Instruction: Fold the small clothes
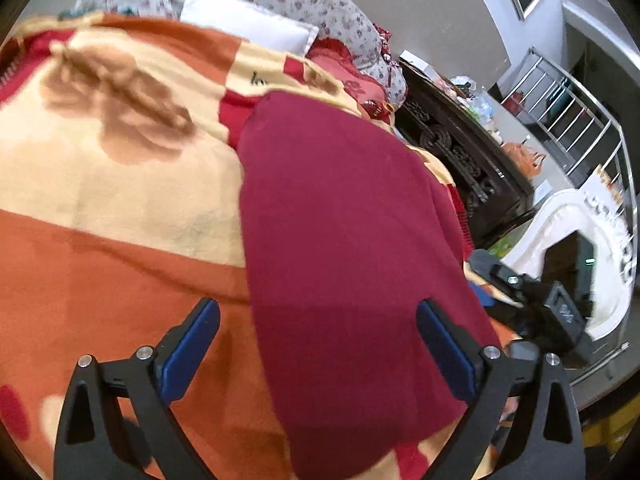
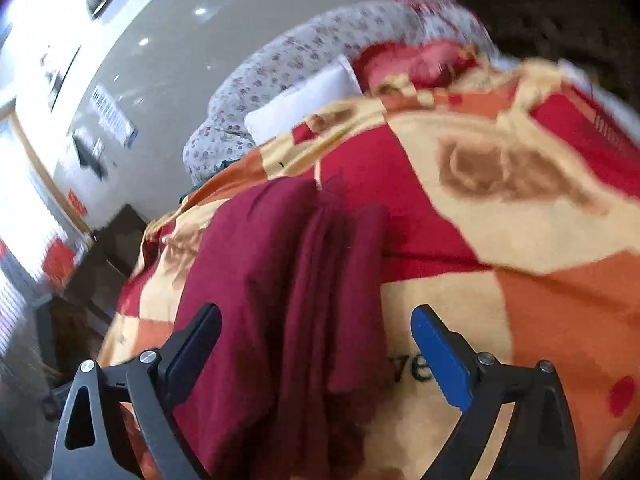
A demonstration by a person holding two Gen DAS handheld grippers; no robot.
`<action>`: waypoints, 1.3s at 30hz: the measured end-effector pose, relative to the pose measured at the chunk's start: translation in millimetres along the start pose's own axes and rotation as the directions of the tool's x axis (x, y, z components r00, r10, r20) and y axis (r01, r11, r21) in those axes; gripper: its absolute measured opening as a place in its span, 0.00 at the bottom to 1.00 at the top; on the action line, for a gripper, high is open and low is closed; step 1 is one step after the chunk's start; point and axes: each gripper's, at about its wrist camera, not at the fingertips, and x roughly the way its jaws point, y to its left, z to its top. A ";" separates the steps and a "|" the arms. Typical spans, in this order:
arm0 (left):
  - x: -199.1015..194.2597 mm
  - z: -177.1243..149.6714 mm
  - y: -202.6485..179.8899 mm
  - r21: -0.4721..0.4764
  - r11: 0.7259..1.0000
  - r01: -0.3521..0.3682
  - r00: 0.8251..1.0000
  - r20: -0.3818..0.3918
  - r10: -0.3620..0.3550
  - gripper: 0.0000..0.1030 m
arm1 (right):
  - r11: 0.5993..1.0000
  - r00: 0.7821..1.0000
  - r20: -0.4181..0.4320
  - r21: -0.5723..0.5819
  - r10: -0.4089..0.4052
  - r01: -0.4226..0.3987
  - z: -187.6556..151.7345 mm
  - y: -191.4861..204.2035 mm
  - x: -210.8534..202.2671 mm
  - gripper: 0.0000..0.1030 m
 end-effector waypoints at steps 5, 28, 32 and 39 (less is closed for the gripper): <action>25.8 -0.3 2.0 -0.013 1.000 0.022 0.999 -0.046 -0.023 0.95 | 0.999 0.999 -0.016 -0.002 0.038 -0.038 6.3 -5.8 22.4 0.96; -134.7 -89.5 -3.2 0.101 0.992 -0.082 0.994 -0.059 0.088 0.53 | 0.967 0.984 -0.138 -0.211 0.113 -0.140 -79.0 133.1 -36.5 0.47; -128.5 -117.9 11.5 0.115 0.976 -0.182 0.977 -0.092 0.193 0.54 | 0.986 0.975 -0.218 -0.152 0.033 -0.067 -110.9 125.0 -19.2 0.55; -143.0 -130.6 2.3 0.143 0.950 -0.278 0.960 -0.001 0.281 0.68 | 0.986 0.993 -0.119 -0.163 0.023 -0.043 -117.0 123.1 -63.4 0.55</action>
